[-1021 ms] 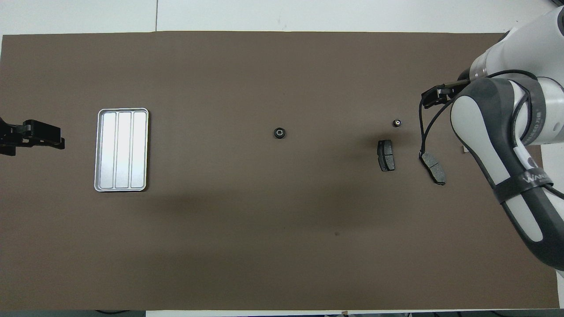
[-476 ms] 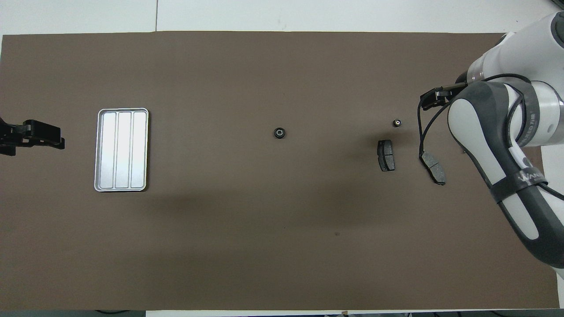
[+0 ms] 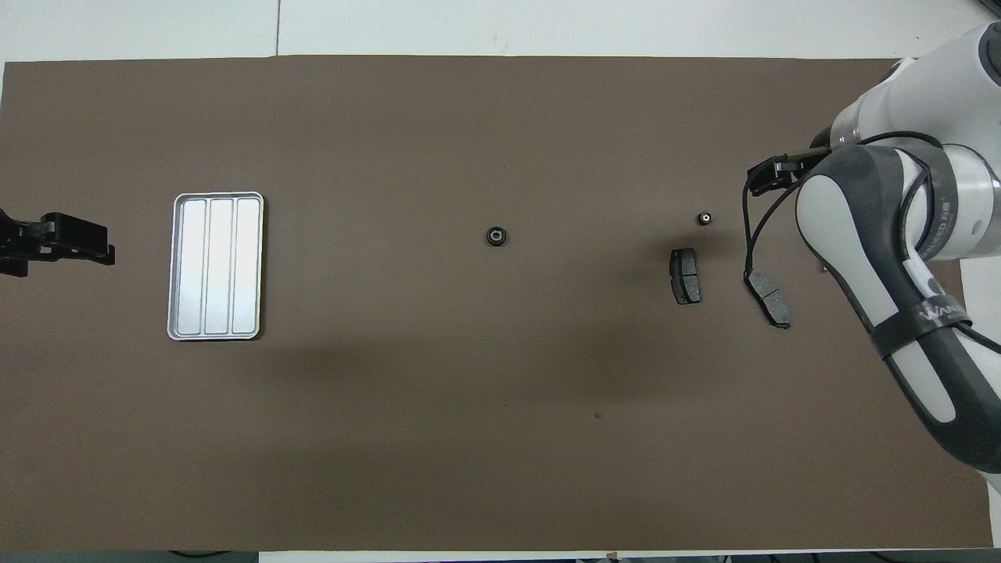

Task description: Pick bearing gear from pile to tray

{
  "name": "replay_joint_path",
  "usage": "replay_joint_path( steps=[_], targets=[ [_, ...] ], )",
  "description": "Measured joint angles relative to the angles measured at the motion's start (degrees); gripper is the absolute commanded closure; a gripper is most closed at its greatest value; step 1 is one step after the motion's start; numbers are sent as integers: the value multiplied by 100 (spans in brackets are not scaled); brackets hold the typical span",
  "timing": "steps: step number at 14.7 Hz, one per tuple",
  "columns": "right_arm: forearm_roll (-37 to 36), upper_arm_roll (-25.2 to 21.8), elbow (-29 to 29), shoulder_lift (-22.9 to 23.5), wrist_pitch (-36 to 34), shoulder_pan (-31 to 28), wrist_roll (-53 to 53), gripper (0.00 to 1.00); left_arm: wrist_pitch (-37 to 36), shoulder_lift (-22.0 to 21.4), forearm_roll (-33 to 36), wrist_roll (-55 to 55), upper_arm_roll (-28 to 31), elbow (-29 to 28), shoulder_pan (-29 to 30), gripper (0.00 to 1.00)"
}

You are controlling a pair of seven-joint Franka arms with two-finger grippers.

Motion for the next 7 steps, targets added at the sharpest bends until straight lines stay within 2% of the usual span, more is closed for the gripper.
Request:
replay_joint_path(
  steps=[7],
  targets=[
    [0, 7, -22, 390, 601, 9, 0, 1, 0, 0, 0, 0, 0, 0, 0, 0]
  ],
)
